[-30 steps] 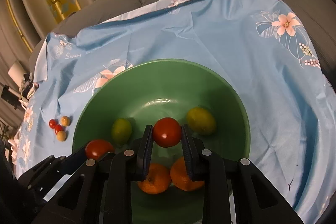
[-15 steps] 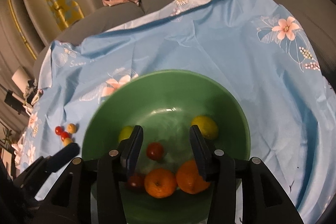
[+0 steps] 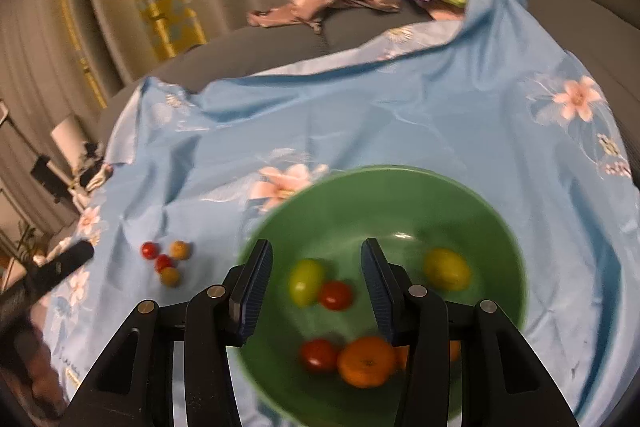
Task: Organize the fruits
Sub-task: 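Grasp another red tomato with the left gripper while the right gripper grasps a red cherry tomato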
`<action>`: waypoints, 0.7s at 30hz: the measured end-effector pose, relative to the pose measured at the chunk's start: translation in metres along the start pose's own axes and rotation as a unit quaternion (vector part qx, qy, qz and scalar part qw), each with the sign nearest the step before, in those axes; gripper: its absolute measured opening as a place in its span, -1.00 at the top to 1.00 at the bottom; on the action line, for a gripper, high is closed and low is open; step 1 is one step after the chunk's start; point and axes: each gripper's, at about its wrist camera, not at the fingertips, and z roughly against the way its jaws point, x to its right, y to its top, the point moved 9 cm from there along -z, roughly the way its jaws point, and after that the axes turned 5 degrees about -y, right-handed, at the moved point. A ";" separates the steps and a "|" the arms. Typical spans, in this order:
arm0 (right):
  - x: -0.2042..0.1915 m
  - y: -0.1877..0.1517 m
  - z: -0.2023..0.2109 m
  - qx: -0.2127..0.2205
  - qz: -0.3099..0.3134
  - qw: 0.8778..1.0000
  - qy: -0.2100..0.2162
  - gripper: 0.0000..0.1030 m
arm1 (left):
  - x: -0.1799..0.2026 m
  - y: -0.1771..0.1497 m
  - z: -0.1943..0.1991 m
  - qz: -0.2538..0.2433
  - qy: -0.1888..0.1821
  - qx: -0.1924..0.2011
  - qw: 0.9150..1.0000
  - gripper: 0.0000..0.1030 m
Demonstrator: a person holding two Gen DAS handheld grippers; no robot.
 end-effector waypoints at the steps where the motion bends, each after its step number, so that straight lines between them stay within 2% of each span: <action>1: -0.007 0.000 0.000 0.001 0.007 1.000 0.008 0.10 | -0.012 0.003 0.001 0.007 0.007 0.000 1.000 -0.28; 4: -0.023 -0.003 -0.002 0.001 0.020 1.000 0.023 0.10 | -0.035 0.005 -0.010 0.020 0.014 -0.007 1.000 -0.27; 7: -0.038 -0.008 -0.007 -0.007 0.030 0.999 0.030 0.10 | -0.048 -0.004 -0.039 0.016 0.030 -0.051 0.998 -0.21; 10: -0.057 -0.016 -0.010 -0.023 0.059 0.997 0.036 0.10 | -0.052 -0.008 -0.064 0.008 0.028 -0.077 0.997 -0.07; 11: -0.064 -0.018 -0.011 -0.027 0.070 0.996 0.043 0.10 | -0.052 -0.009 -0.072 0.007 0.022 -0.084 0.996 0.04; 12: -0.076 -0.021 -0.011 -0.030 0.081 0.995 0.058 0.10 | -0.052 -0.009 -0.081 0.010 0.014 -0.094 0.995 0.11; 15: -0.110 -0.031 -0.021 -0.050 0.108 0.988 0.096 0.10 | -0.056 -0.012 -0.102 0.031 0.000 -0.117 0.993 0.13; 21: -0.159 -0.056 -0.056 -0.107 0.160 0.973 0.126 0.10 | -0.075 -0.015 -0.120 0.055 0.036 -0.139 0.988 0.14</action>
